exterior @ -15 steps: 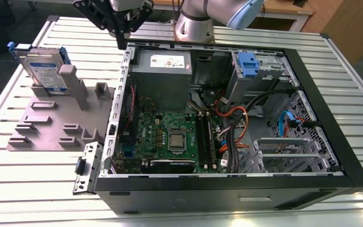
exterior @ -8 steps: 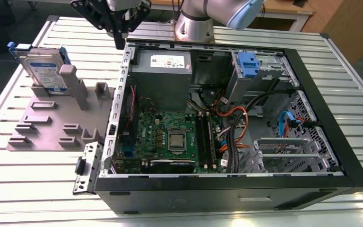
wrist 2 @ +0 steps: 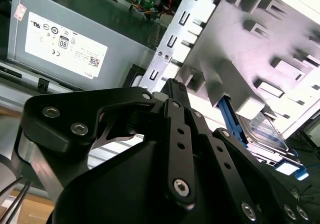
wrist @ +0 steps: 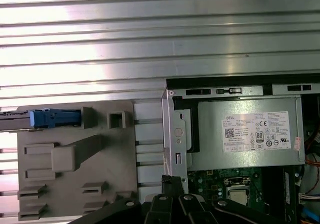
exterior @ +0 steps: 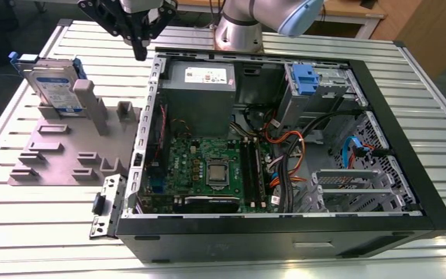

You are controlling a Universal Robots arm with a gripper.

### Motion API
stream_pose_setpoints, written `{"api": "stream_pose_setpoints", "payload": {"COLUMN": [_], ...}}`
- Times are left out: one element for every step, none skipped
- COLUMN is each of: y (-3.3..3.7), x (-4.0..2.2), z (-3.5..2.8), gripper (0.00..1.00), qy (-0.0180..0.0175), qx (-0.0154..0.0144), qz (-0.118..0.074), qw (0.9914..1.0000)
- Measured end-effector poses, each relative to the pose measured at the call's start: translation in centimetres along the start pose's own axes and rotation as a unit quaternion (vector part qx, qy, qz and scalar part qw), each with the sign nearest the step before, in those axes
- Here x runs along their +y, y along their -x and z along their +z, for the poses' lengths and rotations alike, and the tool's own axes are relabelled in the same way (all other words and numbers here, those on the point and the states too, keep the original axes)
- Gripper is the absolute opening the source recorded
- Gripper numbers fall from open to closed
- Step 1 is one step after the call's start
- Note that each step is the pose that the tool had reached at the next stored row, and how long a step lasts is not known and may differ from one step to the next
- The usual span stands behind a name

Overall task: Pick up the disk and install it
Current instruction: 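Reach for the disk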

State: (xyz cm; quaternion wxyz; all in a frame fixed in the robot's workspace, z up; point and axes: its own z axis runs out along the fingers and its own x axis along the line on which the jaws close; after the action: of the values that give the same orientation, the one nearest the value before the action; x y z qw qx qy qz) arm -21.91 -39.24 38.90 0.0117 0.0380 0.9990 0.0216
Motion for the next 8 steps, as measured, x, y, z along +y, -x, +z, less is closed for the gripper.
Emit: {"api": "stream_pose_setpoints", "payload": {"y": [-0.09, -0.16, -0.23, -0.27, -0.31, -0.37, -0.42, -0.47], "x": [-0.01, -0.01, -0.01, -0.01, 0.01, 0.01, 0.01, 0.0], "z": [0.0, 0.0, 0.0, 0.0, 0.0, -0.01, -0.01, 0.0], "gripper": [0.11, 0.11, 0.11, 0.11, 0.11, 0.11, 0.11, 0.11], "qy": [0.0, 0.0, 0.0, 0.0001, 0.0, 0.0, 0.0, 0.0], "qx": [0.0, 0.0, 0.0, 0.0, 0.0, 0.0, 0.0, 0.0], "qz": [0.0, 0.0, 0.0, 0.0, 0.0, 0.0, 0.0, 0.0], "qw": [1.0, 1.0, 1.0, 1.0, 1.0, 1.0, 1.0, 1.0]}}
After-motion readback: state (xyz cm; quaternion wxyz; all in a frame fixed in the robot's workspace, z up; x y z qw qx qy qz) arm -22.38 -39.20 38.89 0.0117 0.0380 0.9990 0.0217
